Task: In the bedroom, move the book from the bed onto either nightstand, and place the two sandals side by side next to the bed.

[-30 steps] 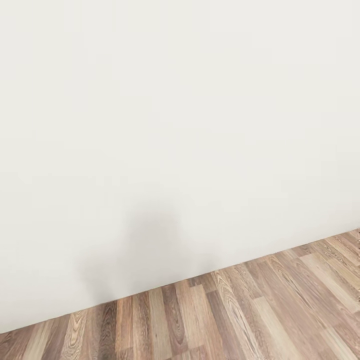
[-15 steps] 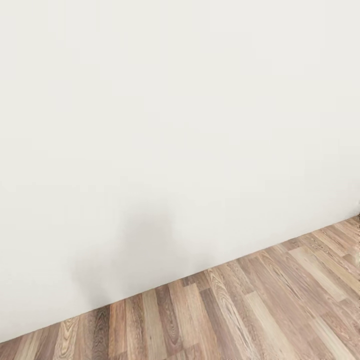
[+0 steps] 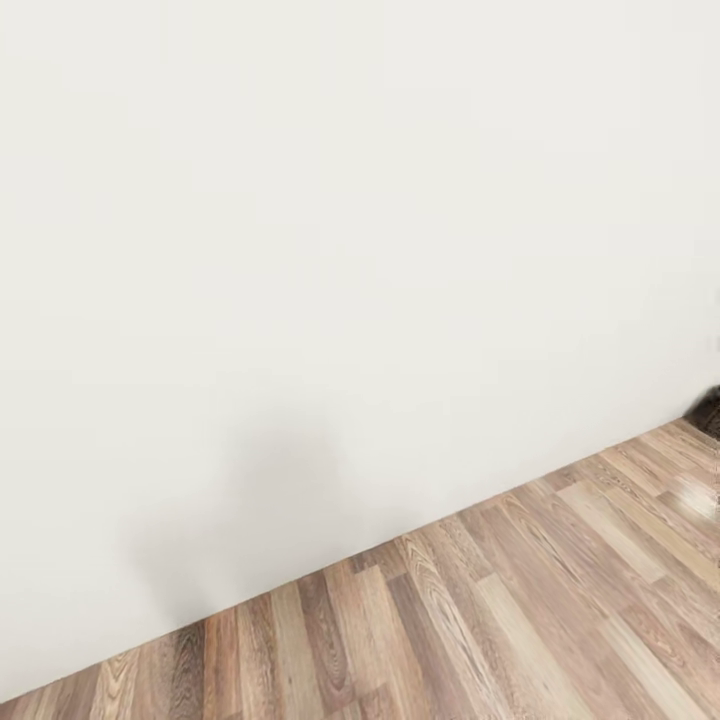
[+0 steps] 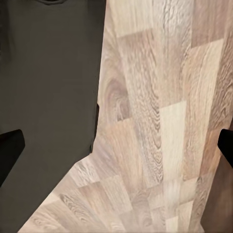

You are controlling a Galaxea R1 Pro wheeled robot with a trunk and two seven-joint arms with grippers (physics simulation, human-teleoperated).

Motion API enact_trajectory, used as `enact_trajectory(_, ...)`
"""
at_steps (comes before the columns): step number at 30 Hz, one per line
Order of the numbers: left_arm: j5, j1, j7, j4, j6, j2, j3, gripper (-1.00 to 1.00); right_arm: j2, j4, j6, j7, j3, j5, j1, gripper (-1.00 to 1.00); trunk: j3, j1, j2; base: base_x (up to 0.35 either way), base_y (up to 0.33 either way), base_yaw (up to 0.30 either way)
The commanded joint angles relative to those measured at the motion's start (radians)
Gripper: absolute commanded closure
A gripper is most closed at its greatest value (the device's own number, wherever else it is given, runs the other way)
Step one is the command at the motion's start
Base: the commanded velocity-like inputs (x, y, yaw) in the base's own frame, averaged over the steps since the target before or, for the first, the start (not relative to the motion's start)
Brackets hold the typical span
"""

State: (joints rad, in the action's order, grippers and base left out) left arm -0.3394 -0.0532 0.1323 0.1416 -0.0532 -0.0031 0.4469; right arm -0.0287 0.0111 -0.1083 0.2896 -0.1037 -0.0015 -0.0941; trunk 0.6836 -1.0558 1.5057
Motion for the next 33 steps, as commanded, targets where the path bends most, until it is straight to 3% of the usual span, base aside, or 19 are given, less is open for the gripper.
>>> enact_trajectory(1, -0.009, 0.0, 0.004, 0.0, -0.004, 0.0, 0.009, -1.0, 0.0, 0.001, -0.005, 0.003, -0.008, 0.0, -0.001, -1.0, 0.001, 0.0, 0.0, 0.0, 0.0, -0.139)
enact_trajectory(33, -0.009, 0.0, 0.004, 0.0, -0.004, 0.0, 0.009, -1.0, 0.001, 0.001, -0.005, 0.003, -0.007, 0.0, -0.001, -1.0, 0.001, 0.0, 0.0, 0.0, 0.0, -0.136)
